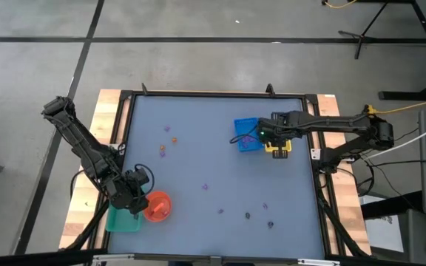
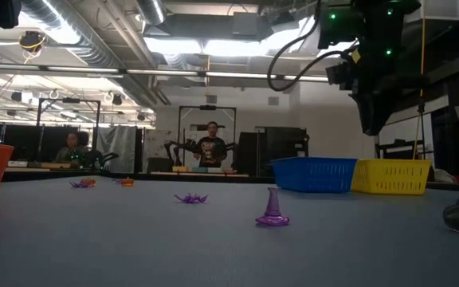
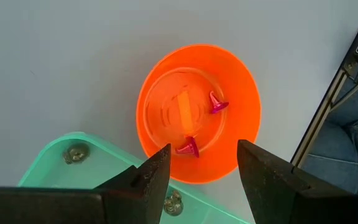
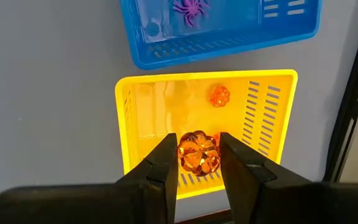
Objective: Sort Halloween decoration
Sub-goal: Put the orange pumpkin toy into the yellow box, then put the violet witch hat toy into the orange bin
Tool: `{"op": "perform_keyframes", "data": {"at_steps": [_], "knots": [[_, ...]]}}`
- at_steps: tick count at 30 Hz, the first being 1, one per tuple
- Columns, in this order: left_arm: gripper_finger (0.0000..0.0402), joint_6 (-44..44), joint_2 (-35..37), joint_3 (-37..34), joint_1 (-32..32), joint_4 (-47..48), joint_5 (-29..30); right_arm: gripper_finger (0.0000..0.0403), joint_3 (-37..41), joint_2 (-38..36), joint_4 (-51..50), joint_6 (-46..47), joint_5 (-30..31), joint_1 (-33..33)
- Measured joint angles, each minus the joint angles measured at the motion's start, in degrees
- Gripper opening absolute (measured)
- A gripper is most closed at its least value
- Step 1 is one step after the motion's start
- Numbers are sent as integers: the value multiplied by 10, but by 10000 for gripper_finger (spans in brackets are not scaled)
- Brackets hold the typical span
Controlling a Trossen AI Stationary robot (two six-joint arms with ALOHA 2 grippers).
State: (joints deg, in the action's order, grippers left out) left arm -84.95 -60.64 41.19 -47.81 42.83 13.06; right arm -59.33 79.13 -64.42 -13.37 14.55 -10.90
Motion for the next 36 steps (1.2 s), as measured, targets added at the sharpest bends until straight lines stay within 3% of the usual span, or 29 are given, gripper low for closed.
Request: {"op": "perform_keyframes", "data": {"at_steps": [10, 15, 22, 36], "knots": [[169, 0, 0, 0, 0, 0, 2, 97, 0, 0, -1, 0, 0, 0], [169, 0, 0, 0, 0, 0, 34, 97, 0, 0, -2, 11, 15, 0], [169, 0, 0, 0, 1, -3, 44, 132, 0, 0, -1, 70, 126, 0], [169, 0, 0, 0, 1, -6, 79, 151, 0, 0, -1, 71, 84, 0]]}}
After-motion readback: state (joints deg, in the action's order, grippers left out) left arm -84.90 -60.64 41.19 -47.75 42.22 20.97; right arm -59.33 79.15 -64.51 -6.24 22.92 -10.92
